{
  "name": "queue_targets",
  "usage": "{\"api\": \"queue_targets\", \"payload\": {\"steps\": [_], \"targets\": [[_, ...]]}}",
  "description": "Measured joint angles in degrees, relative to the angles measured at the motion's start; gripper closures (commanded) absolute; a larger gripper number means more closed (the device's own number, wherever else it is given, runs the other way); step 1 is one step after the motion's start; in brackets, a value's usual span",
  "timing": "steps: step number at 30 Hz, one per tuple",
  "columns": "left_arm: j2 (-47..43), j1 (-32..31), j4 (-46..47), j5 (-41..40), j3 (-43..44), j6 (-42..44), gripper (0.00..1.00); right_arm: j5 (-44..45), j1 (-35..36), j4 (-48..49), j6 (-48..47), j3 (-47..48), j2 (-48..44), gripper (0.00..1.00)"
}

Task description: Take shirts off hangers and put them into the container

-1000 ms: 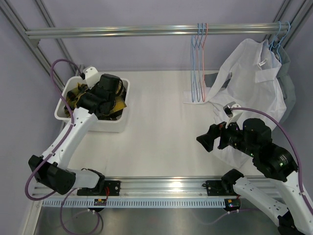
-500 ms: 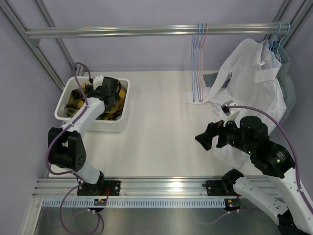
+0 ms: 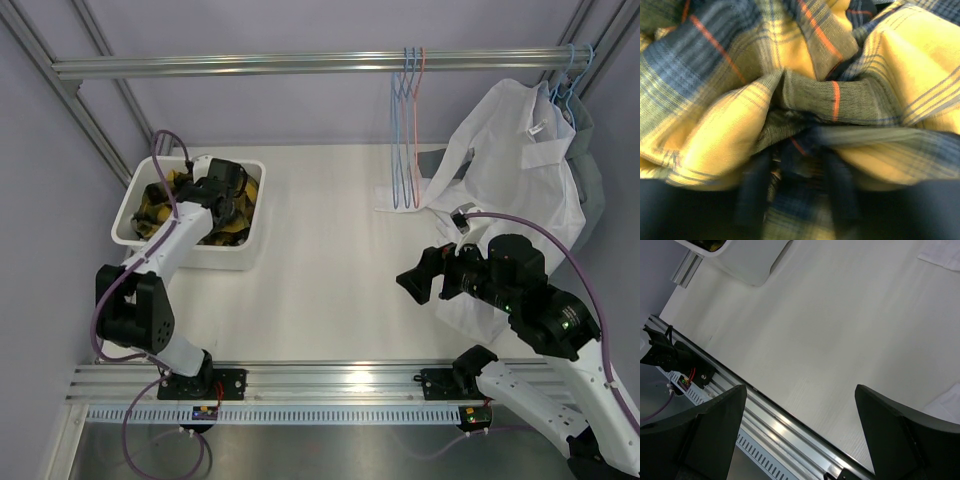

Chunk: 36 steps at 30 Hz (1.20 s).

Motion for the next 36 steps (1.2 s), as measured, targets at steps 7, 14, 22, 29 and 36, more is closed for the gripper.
{"api": "queue_targets", "payload": {"steps": [7,14,22,29,36], "targets": [[-11.0,0.1,-6.3,1.4,0.9,1.2,0.11,0.0,0.0,0.0,-0.1,0.6,-0.1,0.00],[-19.8,0.2,-11.5,4.2,6.1,2.4,0.01,0.4,0.0,-1.4,-1.3,3.9,-0.9,0.01],[-36.8,0.2,-16.0,12.1,6.6,7.0,0.01,8.7,0.0,-3.1,-2.4,6.4,-5.1,0.01],[-58.5,0.2,-19.6,13.1,0.3,9.9,0.01,19.3,0.0,-4.3,-2.8,6.7,-12.4,0.01],[-69.4,0.3,-26.4,9.5,-2.3,9.3,0.01,28.4,0.0,-5.3,-3.9,6.9,-18.0,0.01]]}}
